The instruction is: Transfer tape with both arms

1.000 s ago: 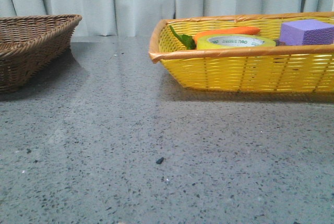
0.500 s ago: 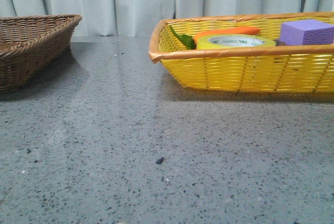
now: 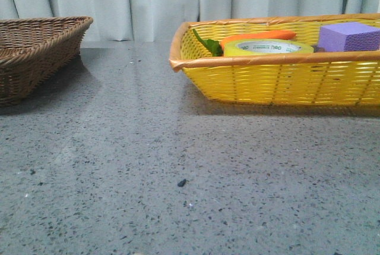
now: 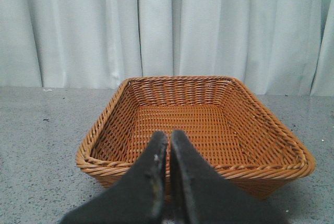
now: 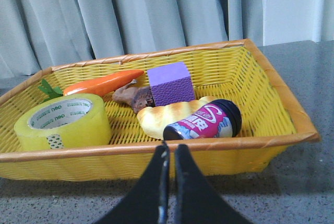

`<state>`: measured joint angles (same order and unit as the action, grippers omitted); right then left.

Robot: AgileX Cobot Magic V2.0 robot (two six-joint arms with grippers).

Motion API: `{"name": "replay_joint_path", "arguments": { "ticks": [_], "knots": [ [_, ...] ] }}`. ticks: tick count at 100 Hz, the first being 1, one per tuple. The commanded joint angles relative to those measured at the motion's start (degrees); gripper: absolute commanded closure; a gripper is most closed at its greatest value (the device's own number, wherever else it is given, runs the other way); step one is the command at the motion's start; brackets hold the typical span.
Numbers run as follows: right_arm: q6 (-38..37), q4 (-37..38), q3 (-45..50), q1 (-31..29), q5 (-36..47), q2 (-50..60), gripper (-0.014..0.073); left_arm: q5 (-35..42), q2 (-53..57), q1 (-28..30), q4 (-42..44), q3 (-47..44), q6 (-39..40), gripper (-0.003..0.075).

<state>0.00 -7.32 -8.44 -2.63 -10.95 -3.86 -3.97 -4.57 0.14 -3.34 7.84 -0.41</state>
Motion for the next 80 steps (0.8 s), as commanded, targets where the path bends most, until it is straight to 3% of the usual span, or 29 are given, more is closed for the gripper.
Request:
{"name": "replay_joint_path", "arguments": {
  "ticks": [1, 24, 35, 53, 80],
  "knots": [
    [0.44, -0.09, -2.15, -0.17, 4.24, -1.22, 0.065, 4.54, -1.08, 0.07, -0.46, 1.93, 0.41, 0.0741],
    [0.44, -0.09, -2.15, -0.17, 3.68, -1.49, 0.065, 3.97, -1.08, 0.07, -0.57, 1.93, 0.41, 0.0741],
    [0.44, -0.09, -4.52, -0.17, -1.48, -3.6, 0.065, 2.97, -1.13, 0.07, -0.02, 3.01, 0.41, 0.0741],
    [2.32, 0.03, -11.41, -0.17, -12.46, -12.2, 0.065, -3.21, -4.45, 0.07, 0.27, 8.96, 0.41, 0.0741],
    [2.61, 0.03, -25.93, 3.07, -18.29, -26.72, 0.065, -9.63, -14.4, 0.07, 0.27, 17.96, 0.41, 0.0741]
  ]
}}
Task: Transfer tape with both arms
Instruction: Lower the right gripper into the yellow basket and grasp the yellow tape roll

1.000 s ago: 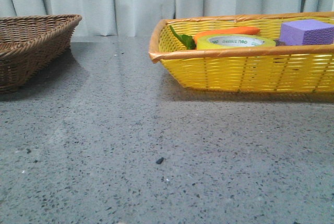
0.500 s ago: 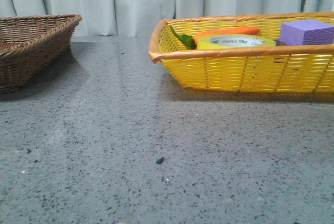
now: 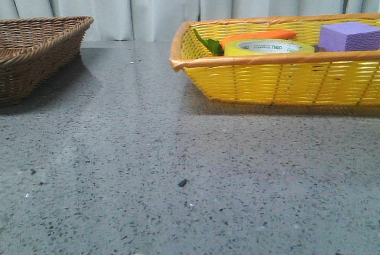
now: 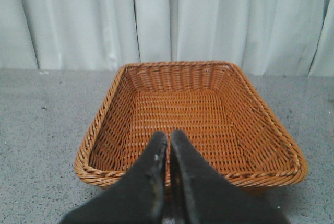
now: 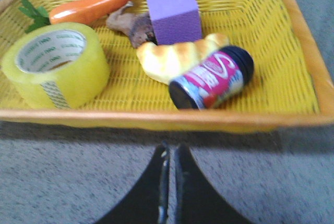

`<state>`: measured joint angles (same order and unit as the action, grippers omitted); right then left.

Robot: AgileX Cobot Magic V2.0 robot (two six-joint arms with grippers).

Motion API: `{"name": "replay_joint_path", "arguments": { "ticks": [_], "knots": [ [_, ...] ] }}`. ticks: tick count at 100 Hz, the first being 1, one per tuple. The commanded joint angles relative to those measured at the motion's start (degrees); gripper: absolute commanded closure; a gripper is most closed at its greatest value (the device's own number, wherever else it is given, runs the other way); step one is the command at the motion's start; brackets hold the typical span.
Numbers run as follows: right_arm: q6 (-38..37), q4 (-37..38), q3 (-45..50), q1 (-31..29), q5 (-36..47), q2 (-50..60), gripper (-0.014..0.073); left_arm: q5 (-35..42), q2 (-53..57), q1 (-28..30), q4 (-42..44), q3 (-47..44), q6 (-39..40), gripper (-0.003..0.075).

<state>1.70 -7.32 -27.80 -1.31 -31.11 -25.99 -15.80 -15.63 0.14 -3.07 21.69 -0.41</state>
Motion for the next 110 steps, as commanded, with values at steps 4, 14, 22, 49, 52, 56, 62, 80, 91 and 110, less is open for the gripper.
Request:
{"name": "replay_joint_path", "arguments": {
  "ticks": [4, 14, 22, 49, 52, 56, 62, 80, 91, 110],
  "knots": [
    [0.91, 0.03, -8.82, 3.1, 0.28, -7.22, 0.0649, 2.07, -4.19, 0.07, 0.0, 4.81, 0.41, 0.0741],
    [1.56, 0.03, -15.68, 6.59, -3.78, -13.88, 0.0623, 2.07, -6.01, 0.07, 0.0, 6.32, 0.41, 0.0741],
    [3.0, 0.03, -20.25, 9.64, -5.57, -19.09, 0.0548, 2.07, -6.71, 0.07, 0.0, 6.9, 0.41, 0.0741],
    [3.0, 0.16, -35.94, 20.52, -11.62, -38.23, 0.0237, 1.26, -7.01, 0.07, 0.0, 6.9, 0.41, 0.0741],
    [3.0, 0.25, -37.77, 21.39, -12.96, -40.44, 0.0238, 1.26, -7.01, 0.07, 0.0, 6.9, 0.41, 0.0741],
    [3.0, 0.25, -40.57, 22.53, -14.64, -43.59, 0.0238, 1.17, -7.01, 0.07, 0.0, 6.9, 0.41, 0.0741],
    [3.0, 0.25, -44.22, 23.84, -16.65, -48.13, 0.0238, 1.02, -7.01, 0.07, 0.0, 6.9, 0.41, 0.0741],
    [3.0, 0.4, -54.52, 24.85, -21.58, -59.47, 0.0238, 1.02, -7.01, 0.07, 0.0, 6.9, 0.41, 0.0741],
    [3.0, 1.32, -59.53, 24.85, -24.32, -65.03, 0.0238, 1.02, -7.01, 0.07, -0.11, 6.9, 0.41, 0.0741],
    [3.0, 4.57, -64.55, 24.85, -26.9, -71.82, 0.0244, 1.02, -7.01, 0.07, -0.39, 6.9, 0.41, 0.0741]
  ]
}}
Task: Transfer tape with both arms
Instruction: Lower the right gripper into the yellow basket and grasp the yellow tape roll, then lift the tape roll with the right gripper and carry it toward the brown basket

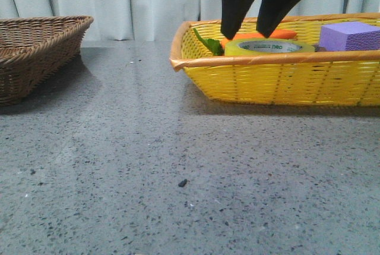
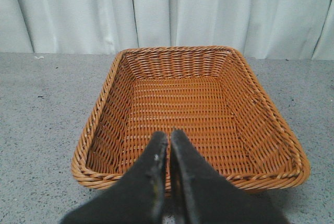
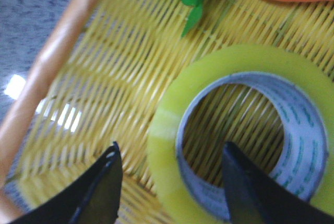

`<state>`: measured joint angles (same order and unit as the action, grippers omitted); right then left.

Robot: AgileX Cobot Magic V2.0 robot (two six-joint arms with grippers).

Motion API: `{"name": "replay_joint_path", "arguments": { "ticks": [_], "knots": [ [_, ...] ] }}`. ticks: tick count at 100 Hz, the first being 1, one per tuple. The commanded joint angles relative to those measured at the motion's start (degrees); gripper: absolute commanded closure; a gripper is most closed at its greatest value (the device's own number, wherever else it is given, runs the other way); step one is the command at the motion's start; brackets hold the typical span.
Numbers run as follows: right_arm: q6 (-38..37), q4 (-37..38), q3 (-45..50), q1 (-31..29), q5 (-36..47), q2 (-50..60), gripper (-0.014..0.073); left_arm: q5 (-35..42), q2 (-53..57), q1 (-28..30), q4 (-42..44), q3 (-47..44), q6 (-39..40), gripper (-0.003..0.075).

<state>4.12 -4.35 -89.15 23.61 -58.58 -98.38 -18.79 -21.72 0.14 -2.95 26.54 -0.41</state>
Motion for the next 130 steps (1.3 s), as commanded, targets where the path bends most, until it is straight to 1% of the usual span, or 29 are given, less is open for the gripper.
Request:
{"name": "replay_joint_path", "arguments": {
  "ticks": [1, 38, 43, 50, 64, 71, 78, 112, 130],
  "knots": [
    [0.58, 1.6, -3.22, -0.06, 0.56, 0.22, 0.0244, 4.01, -0.91, 0.07, -0.51, 2.05, 0.41, 0.0741],
    [0.48, 1.69, -4.64, -0.06, -0.39, -4.3, 0.0253, 4.01, -0.91, 0.07, -0.51, 2.05, 0.41, 0.0741],
    [0.48, 1.69, -4.64, -0.06, -0.52, -4.65, 0.0281, 4.01, -0.91, 0.07, -0.51, 2.05, 0.41, 0.0741],
    [0.48, 1.69, -4.64, -0.06, -0.52, -4.59, 0.0345, 4.01, -0.91, 0.07, -0.51, 2.05, 0.41, 0.0741],
    [0.48, 1.69, -4.77, -0.06, -0.87, -4.59, 0.0506, 4.01, -0.91, 0.07, -0.51, 2.05, 0.41, 0.0741],
    [0.48, 1.69, -4.77, -0.06, -0.87, -4.59, 0.0561, 4.01, -0.91, 0.07, -0.51, 2.05, 0.41, 0.0741],
    [0.48, 1.69, -4.85, -0.06, -0.87, -4.59, 0.0594, 3.98, -0.91, 0.07, -0.51, 2.05, 0.41, 0.0741],
    [0.48, 1.69, -9.06, -0.06, -2.83, -4.35, 0.0601, 3.52, -0.91, 0.07, -0.51, 2.05, 0.41, 0.0741],
    [0.48, 1.69, -14.25, -0.06, -7.1, -4.32, 0.0602, 3.52, -0.91, 0.07, -0.51, 2.05, 0.41, 0.0741]
  ]
}}
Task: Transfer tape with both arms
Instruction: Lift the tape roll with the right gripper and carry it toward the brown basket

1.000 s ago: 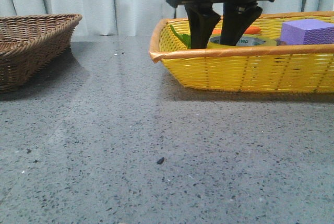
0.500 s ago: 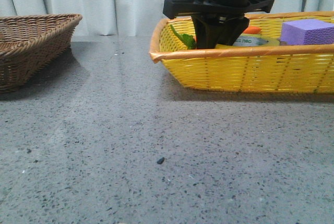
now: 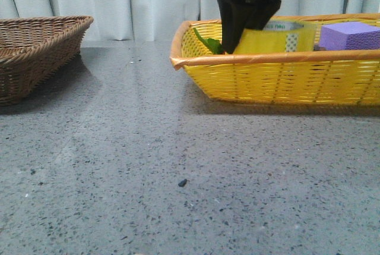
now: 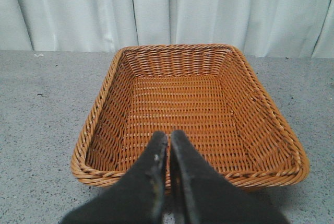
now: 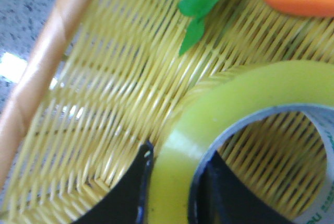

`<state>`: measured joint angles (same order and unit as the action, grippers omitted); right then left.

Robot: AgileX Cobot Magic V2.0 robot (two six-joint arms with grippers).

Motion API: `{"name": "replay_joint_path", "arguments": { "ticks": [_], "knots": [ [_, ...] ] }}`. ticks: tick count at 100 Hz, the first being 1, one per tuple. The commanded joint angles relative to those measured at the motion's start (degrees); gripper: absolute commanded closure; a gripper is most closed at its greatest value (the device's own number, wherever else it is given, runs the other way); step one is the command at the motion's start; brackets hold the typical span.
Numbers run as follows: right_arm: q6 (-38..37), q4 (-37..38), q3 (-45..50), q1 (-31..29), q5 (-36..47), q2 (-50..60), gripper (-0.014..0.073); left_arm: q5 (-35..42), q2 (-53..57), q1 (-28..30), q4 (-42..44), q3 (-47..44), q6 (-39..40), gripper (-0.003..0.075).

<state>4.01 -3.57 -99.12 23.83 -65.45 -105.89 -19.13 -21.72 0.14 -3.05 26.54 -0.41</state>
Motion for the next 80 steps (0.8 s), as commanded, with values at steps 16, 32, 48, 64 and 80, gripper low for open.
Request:
{"name": "replay_joint_path", "arguments": {
  "ticks": [16, 32, 48, 64, 80],
  "knots": [
    [0.59, 0.26, -10.24, -0.28, -4.47, 3.19, 0.0602, 3.86, -0.91, 0.07, -0.41, 2.05, 0.41, 0.0741],
    [0.59, -0.49, -16.22, 1.32, -8.18, 3.19, 0.0602, 3.86, -0.91, 0.07, -0.41, 2.05, 0.41, 0.0741],
    [1.05, -0.49, -20.54, 6.61, -9.59, 3.19, 0.0602, 3.3, -0.91, 0.07, -0.41, 2.05, 0.41, 0.0741],
    [1.18, -0.49, -21.09, 14.01, -8.95, 3.19, 0.0602, 2.39, -0.91, 0.07, -0.62, 2.05, 0.41, 0.0741],
    [1.18, -0.49, -21.09, 20.35, -8.17, 2.44, 0.0602, 2.39, -0.91, 0.07, -0.72, 2.05, 0.41, 0.0741]
  ]
}}
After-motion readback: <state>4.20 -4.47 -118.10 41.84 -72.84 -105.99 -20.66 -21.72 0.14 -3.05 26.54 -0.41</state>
